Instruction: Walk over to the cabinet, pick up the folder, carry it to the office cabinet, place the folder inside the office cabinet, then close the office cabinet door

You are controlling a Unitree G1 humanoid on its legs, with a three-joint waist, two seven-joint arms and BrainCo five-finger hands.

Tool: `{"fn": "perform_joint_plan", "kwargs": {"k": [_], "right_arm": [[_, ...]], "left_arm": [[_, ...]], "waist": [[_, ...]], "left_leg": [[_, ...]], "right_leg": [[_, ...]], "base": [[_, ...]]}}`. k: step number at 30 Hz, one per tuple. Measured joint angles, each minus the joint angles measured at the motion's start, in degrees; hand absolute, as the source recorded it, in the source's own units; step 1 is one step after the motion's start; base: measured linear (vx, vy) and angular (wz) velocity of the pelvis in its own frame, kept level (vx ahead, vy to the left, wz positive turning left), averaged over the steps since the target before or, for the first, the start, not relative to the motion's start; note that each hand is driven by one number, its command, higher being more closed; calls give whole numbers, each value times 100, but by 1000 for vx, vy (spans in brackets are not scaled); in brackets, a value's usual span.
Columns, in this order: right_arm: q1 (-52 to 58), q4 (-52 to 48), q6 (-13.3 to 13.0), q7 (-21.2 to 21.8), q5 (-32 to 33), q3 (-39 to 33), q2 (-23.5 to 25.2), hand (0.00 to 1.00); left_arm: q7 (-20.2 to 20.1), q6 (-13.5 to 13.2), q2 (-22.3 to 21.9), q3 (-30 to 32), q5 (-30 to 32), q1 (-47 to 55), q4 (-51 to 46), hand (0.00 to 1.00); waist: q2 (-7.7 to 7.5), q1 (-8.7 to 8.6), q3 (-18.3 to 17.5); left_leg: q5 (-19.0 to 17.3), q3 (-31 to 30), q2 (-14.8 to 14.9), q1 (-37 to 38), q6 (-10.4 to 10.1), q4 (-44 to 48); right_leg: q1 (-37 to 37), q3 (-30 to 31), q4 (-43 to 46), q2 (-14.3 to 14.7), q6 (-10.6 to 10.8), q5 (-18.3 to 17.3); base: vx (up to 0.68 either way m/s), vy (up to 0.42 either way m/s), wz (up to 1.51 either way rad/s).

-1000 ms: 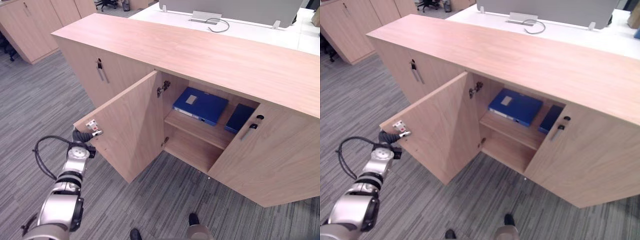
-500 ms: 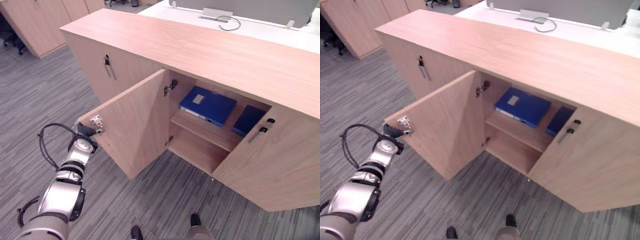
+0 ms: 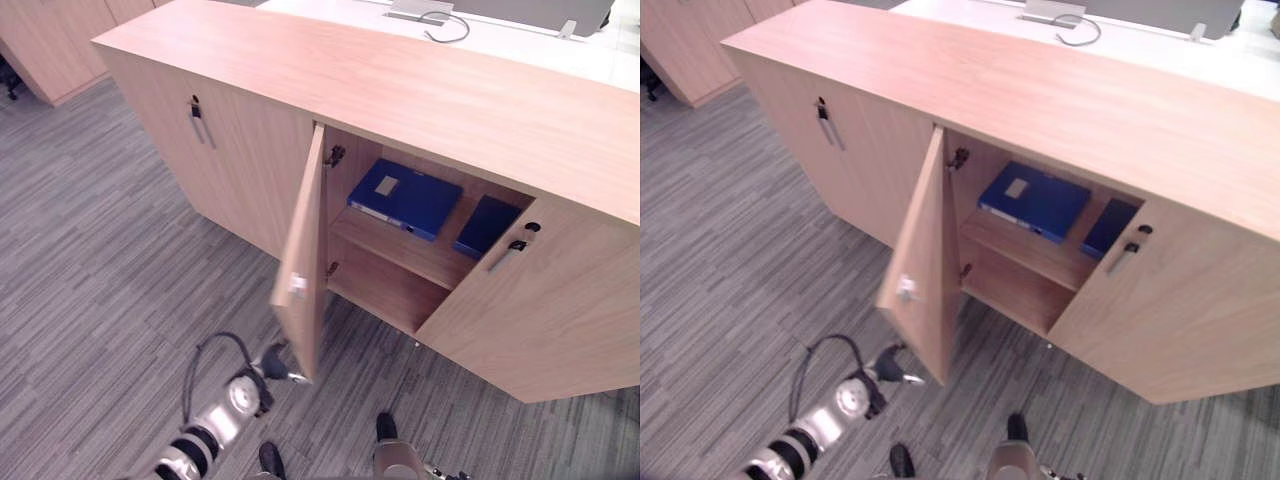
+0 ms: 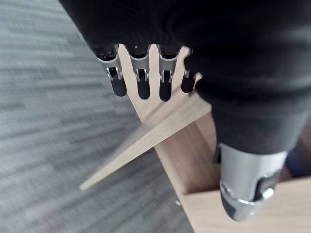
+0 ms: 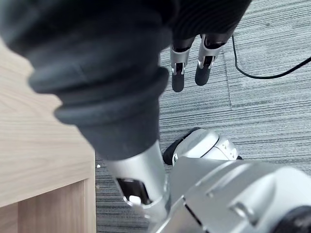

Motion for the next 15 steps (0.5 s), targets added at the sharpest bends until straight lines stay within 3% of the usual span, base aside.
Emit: {"fn": "perform_joint_plan", "kwargs": {"k": [2, 4, 7, 9, 11, 13, 14, 15], "right_arm": [[9, 18, 2, 4, -35, -1, 18, 0], [76, 21, 6, 5, -165, -12, 16, 0], [290, 26, 18, 4, -245, -162, 32, 0], [311, 178, 32, 2, -352, -227, -71, 0], [244, 170, 29, 2, -451, -132, -134, 0], [60, 177, 23, 0, -451, 7, -257, 0], [-81, 172, 7, -3, -448, 9, -313, 0], [-157, 169, -19, -4, -443, 29, -326, 0]], "left_arm": [[-267, -142, -265, -103, -109, 224, -245, 0], [-371, -176, -481, -125, -137, 294, -261, 0], [-455, -200, -656, -180, -88, 415, -381, 0], [-473, -218, -702, -191, -72, 637, -837, 0], [-497, -233, -757, -82, -75, 726, -970, 0], [-510, -234, -917, 121, -119, 778, -972, 0], [-509, -236, -1030, 261, -218, 846, -985, 0], [-508, -238, -1065, 360, -275, 939, -1026, 0]], "waist": [[-1, -11, -4], [34, -16, -28], [21, -24, -50], [72, 9, -65], [85, 44, -67], [75, 161, -32], [81, 205, -31], [82, 244, -28]], "left_leg": [[-210, 137, 242, -24, -72, 286], [-492, 145, 507, -182, -5, 827], [-601, 91, 858, -425, 148, 1901], [-527, -506, 1025, -672, 414, 2940], [-143, -1112, 1027, -931, 420, 3708], [-658, -1353, 807, -1175, 376, 4596], [-1244, -1440, 498, -1225, 468, 4900], [-1538, -1480, 267, -1254, 475, 4983]], "right_leg": [[28, 12, -14, 189, -106, -63], [139, -38, -92, 356, -164, -87], [517, -91, -344, 518, -271, -71], [789, -48, -337, 624, -358, -122], [972, 154, -344, 682, -444, -172], [1018, 557, -336, 646, -474, -166], [1071, 797, -335, 626, -492, -165], [1134, 941, -336, 628, -498, -169]], "base": [[76, -72, -35], [102, -104, -22], [169, -160, -4], [201, -175, -27], [211, -151, -67], [206, -14, -100], [156, 127, -94], [162, 187, -94]]}}
